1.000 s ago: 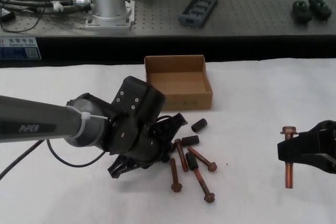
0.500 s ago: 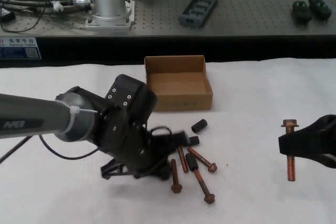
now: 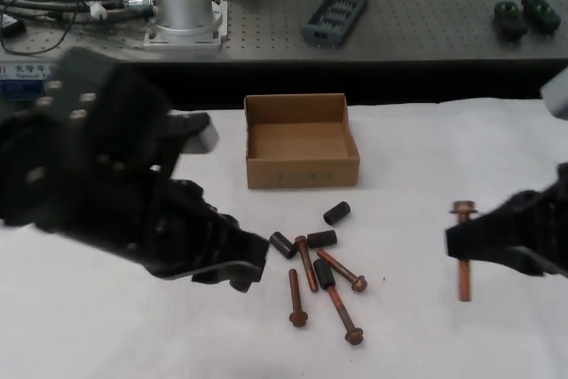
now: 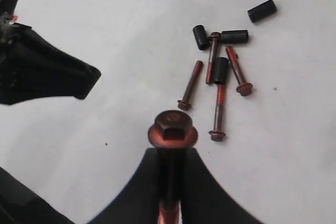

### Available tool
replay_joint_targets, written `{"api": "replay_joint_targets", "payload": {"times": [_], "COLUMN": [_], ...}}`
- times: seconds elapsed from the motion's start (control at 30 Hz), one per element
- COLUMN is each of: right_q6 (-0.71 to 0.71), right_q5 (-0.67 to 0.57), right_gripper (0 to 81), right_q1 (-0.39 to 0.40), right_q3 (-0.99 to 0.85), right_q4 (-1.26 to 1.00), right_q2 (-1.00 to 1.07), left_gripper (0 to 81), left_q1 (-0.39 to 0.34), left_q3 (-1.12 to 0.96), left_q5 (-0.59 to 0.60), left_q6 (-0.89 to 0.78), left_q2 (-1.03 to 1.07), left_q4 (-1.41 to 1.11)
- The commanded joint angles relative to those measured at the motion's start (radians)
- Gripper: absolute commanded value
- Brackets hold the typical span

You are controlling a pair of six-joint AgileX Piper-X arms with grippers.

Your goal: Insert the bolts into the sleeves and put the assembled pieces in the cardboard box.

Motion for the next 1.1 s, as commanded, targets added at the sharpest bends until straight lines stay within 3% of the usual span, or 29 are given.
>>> {"api": "replay_joint_targets", "payload": {"times": [0.0, 0.13, 0.37, 0.53, 0.67, 1.07], "right_q6": [-0.004, 0.094, 0.314, 0.440, 0.442, 0.463], "right_q5": [-0.016, -0.089, -0.140, -0.140, -0.140, -0.133], "right_gripper": [2.8, 2.8, 2.8, 2.8, 2.8, 2.8], "right_q1": [-0.004, 0.013, 0.115, 0.169, 0.195, 0.240], "right_q3": [-0.013, -0.013, -0.013, -0.013, -0.013, -0.047], "right_q4": [-0.013, -0.185, -0.521, -0.661, -0.697, -0.751], "right_q2": [-0.008, 0.058, 0.167, 0.208, 0.211, 0.213], "left_gripper": [0.6, 0.6, 0.6, 0.6, 0.6, 0.6], "left_q1": [0.028, 0.073, 0.146, 0.186, 0.209, 0.209], "left_q3": [0.072, 0.185, 0.309, 0.315, 0.315, 0.315], "left_q5": [0.190, 0.355, 0.600, 0.638, 0.695, 0.715], "left_q6": [0.047, 0.016, -0.050, -0.079, -0.115, -0.126], "left_q2": [-0.102, -0.209, -0.299, -0.301, -0.301, -0.301], "left_q4": [-0.090, -0.199, -0.392, -0.470, -0.570, -0.588]}}
